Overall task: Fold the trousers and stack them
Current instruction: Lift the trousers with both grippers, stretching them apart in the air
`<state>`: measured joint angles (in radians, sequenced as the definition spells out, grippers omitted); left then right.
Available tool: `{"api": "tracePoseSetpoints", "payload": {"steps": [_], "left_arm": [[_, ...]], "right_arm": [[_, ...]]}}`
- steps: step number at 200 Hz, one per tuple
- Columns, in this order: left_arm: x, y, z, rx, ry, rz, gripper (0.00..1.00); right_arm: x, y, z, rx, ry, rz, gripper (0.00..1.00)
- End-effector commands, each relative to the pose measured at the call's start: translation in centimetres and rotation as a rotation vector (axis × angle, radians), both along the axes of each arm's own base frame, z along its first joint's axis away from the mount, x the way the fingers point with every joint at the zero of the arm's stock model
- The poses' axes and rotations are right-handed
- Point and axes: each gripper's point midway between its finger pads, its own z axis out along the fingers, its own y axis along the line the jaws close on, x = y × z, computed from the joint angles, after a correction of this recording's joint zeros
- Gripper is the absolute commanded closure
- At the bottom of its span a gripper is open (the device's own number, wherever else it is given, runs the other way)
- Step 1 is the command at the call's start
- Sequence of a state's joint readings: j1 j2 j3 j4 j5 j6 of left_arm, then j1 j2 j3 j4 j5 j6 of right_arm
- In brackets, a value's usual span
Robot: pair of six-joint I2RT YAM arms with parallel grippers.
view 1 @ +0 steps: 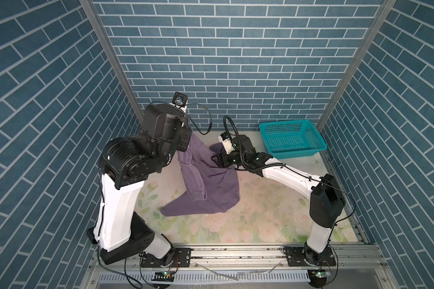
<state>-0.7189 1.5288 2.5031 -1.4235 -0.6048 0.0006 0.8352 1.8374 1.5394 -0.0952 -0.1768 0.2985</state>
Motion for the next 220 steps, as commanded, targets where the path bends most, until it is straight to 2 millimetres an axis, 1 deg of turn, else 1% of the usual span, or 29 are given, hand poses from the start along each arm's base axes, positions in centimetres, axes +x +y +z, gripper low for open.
{"api": "tracePoseSetpoints", "payload": {"steps": [1, 17, 29, 34, 40, 50, 56, 61, 75, 87, 92, 104, 107, 115, 126, 139, 152, 165, 184, 193, 205, 212, 220], "left_arm": [[-0.3, 0.3, 0.9, -0.042, -0.026, -0.003, 0.92], [-0.5, 0.4, 1.3, -0.073, -0.035, -0.015, 0.92], [-0.9, 0.6, 1.9, -0.105, -0.048, -0.023, 0.92], [-1.0, 0.8, 2.1, -0.117, -0.055, -0.023, 0.92], [-1.2, 1.0, 2.5, -0.131, -0.064, -0.024, 0.92], [-1.6, 1.3, 3.0, -0.156, -0.081, -0.028, 0.92], [-1.8, 1.5, 3.3, -0.169, -0.091, -0.031, 0.92], [-1.9, 1.6, 3.5, -0.177, -0.096, -0.032, 0.92], [-2.2, 1.8, 3.9, -0.197, -0.110, -0.036, 0.92], [-2.3, 1.7, 4.0, -0.204, -0.112, -0.046, 0.93], [-2.3, 1.5, 3.9, -0.206, -0.108, -0.054, 0.93], [-2.1, 1.0, 3.8, -0.214, -0.097, -0.070, 0.93], [-2.0, 0.7, 3.7, -0.215, -0.092, -0.077, 0.93], [-1.8, 0.2, 3.4, -0.223, -0.081, -0.093, 0.93], [-1.4, -0.8, 3.1, -0.236, -0.064, -0.121, 0.93], [-0.8, -2.2, 2.8, -0.257, -0.042, -0.160, 0.93], [-0.2, -3.8, 2.6, -0.283, -0.022, -0.203, 0.94], [0.3, -5.3, 2.7, -0.320, -0.007, -0.250, 0.94], [0.5, -7.6, 3.6, -0.392, 0.000, -0.336, 0.94], [0.5, -8.5, 4.0, -0.427, 0.000, -0.372, 0.95], [0.2, -9.3, 4.6, -0.471, -0.002, -0.410, 0.95], [0.0, -9.6, 4.9, -0.492, -0.006, -0.426, 0.96], [-0.2, -9.6, 5.3, -0.512, -0.010, -0.435, 0.97]], "right_arm": [[1.7, 0.7, -0.8, -0.049, -0.026, -0.012, 0.24], [2.5, 1.9, -1.8, -0.049, -0.006, 0.000, 0.25], [3.3, 2.6, -2.4, -0.044, 0.008, 0.000, 0.33], [3.6, 2.9, -2.2, -0.034, 0.013, 0.003, 0.41], [3.9, 3.0, -2.1, -0.023, 0.027, 0.007, 0.53], [4.4, 2.9, -1.4, 0.000, 0.043, 0.007, 0.81], [4.7, 2.6, -0.6, 0.009, 0.036, -0.002, 0.93], [4.8, 2.2, 0.0, 0.010, 0.024, -0.013, 1.00], [5.7, 0.0, 2.2, 0.002, -0.033, -0.069, 1.00], [6.3, -2.8, 4.6, -0.001, -0.080, -0.122, 1.00], [6.6, -4.0, 5.4, -0.003, -0.094, -0.147, 1.00], [6.7, -7.4, 8.6, 0.010, -0.142, -0.204, 1.00], [6.9, -8.5, 9.3, 0.006, -0.160, -0.236, 1.00], [6.9, -10.7, 11.1, 0.002, -0.199, -0.280, 1.00], [6.2, -13.8, 14.3, -0.011, -0.271, -0.345, 1.00], [5.1, -16.8, 17.8, -0.040, -0.362, -0.408, 1.00], [3.3, -19.8, 21.9, -0.041, -0.462, -0.473, 1.00], [1.0, -22.7, 26.2, -0.021, -0.560, -0.537, 1.00], [-2.4, -26.7, 32.0, 0.028, -0.688, -0.626, 1.00], [-4.0, -28.0, 34.4, 0.060, -0.741, -0.647, 1.00], [-5.8, -29.3, 36.9, 0.105, -0.796, -0.658, 1.00], [-6.6, -29.5, 38.0, 0.130, -0.819, -0.648, 1.00], [-7.0, -29.3, 38.8, 0.151, -0.831, -0.629, 1.00]]}}
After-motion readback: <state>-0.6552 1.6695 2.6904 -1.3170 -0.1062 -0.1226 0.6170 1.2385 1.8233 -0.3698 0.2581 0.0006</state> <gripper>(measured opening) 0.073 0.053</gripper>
